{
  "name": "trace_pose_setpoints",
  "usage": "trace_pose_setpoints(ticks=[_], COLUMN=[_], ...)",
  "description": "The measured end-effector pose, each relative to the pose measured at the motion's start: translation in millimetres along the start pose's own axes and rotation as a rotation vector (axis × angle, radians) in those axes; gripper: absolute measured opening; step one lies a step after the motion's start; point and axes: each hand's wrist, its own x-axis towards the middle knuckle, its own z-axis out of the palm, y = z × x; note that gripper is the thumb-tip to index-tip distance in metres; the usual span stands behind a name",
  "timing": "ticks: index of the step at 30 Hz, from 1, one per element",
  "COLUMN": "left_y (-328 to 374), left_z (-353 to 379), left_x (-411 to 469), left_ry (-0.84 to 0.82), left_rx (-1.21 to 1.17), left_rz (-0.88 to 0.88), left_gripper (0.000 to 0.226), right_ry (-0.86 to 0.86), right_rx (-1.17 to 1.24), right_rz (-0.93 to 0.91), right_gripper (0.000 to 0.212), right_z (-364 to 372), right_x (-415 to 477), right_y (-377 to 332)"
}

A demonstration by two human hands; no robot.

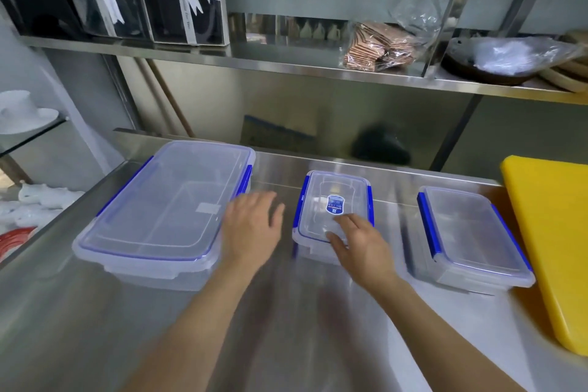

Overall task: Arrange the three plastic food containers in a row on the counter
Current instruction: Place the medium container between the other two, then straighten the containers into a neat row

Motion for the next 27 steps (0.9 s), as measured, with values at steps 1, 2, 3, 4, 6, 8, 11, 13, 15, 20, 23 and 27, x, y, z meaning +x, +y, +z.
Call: trace_pose_setpoints(ticks=[1,2,3,4,6,8,11,13,15,20,23,27], left_y=[-13,-28,-42,-57,-86,-107,-124,-129,-132,-140,-126,-74], left_z=[-12,-25,-37,-46,-58,-63,-64,-64,-63,-65,-66,-52], left_x=[5,10,14,15,10,-2,-16,-18,-17,-15,-12,-10], left_ry=[0.104,0.119,0.054,-0.072,-0.297,-0.399,-0.454,-0.431,-0.417,-0.448,-0.358,0.061], left_rx=[0.056,0.122,0.183,0.237,0.317,0.325,0.353,0.354,0.353,0.345,0.342,-0.009], left_rz=[-0.032,-0.097,-0.196,-0.318,-0.511,-0.585,-0.563,-0.565,-0.564,-0.559,-0.568,-0.246], left_gripper=[0.032,0.037,0.045,0.055,0.071,0.078,0.078,0.079,0.08,0.078,0.071,0.04], right_ry=[-0.01,-0.054,-0.131,-0.224,-0.406,-0.528,-0.58,-0.545,-0.531,-0.54,-0.394,0.19], right_rx=[0.131,0.259,0.379,0.504,0.763,0.912,0.881,0.869,0.885,0.851,0.749,0.421], right_rz=[0.009,0.015,0.02,0.029,0.077,0.111,0.132,0.147,0.15,0.106,0.099,0.15], right_gripper=[0.041,0.044,0.05,0.056,0.063,0.065,0.093,0.092,0.091,0.093,0.065,0.03], right_z=[5,11,18,25,39,57,73,78,82,82,70,43], right_x=[0,0,0,0,1,3,4,7,8,7,11,18], right_y=[-17,-34,-51,-68,-100,-126,-155,-162,-165,-163,-148,-108])
